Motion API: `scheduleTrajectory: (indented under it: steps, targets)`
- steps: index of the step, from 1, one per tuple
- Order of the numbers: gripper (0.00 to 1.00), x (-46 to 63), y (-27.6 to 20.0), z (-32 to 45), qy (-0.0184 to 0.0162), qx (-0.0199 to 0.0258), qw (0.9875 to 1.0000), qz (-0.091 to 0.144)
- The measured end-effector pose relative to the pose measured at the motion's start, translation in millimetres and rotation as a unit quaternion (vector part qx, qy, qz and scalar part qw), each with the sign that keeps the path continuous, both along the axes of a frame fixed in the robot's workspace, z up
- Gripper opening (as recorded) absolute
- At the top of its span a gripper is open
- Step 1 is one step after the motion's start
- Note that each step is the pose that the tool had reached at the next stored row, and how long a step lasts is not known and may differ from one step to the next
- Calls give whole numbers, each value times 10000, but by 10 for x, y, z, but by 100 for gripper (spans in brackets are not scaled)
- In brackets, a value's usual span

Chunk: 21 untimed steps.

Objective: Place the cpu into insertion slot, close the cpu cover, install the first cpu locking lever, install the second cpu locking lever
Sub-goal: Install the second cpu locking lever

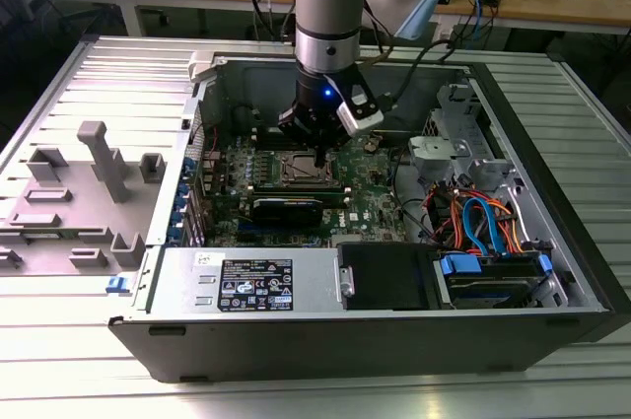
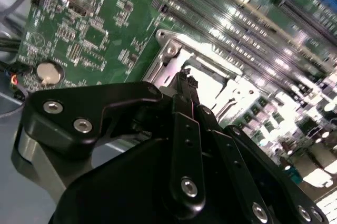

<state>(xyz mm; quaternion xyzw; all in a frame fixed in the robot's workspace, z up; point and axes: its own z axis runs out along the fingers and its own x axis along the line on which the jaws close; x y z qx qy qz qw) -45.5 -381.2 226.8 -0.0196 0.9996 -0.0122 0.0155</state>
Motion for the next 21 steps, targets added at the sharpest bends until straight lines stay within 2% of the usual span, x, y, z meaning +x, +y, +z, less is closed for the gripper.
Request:
scheduleTrajectory:
  steps: [4, 8, 12, 13, 15, 17, 19, 20, 21]
  targets:
    - [11, 0, -29, 93, 0, 1, 10000, 0]
    - [11, 0, -69, 96, 0, 1, 10000, 0]
    - [11, 0, -217, 96, 0, 1, 10000, 0]
    - [11, 0, -286, 96, 0, 3, 10000, 0]
    - [11, -2, -323, 97, 0, 3, 10000, 0]
    - [11, -21, -337, 98, 3, 5, 10000, -1]
    - [11, -37, -343, 99, 18, 31, 10000, 0]
    - [11, -54, -351, 99, 29, 72, 10000, 0]
    - [11, -73, -370, 100, 32, 154, 9999, 1]
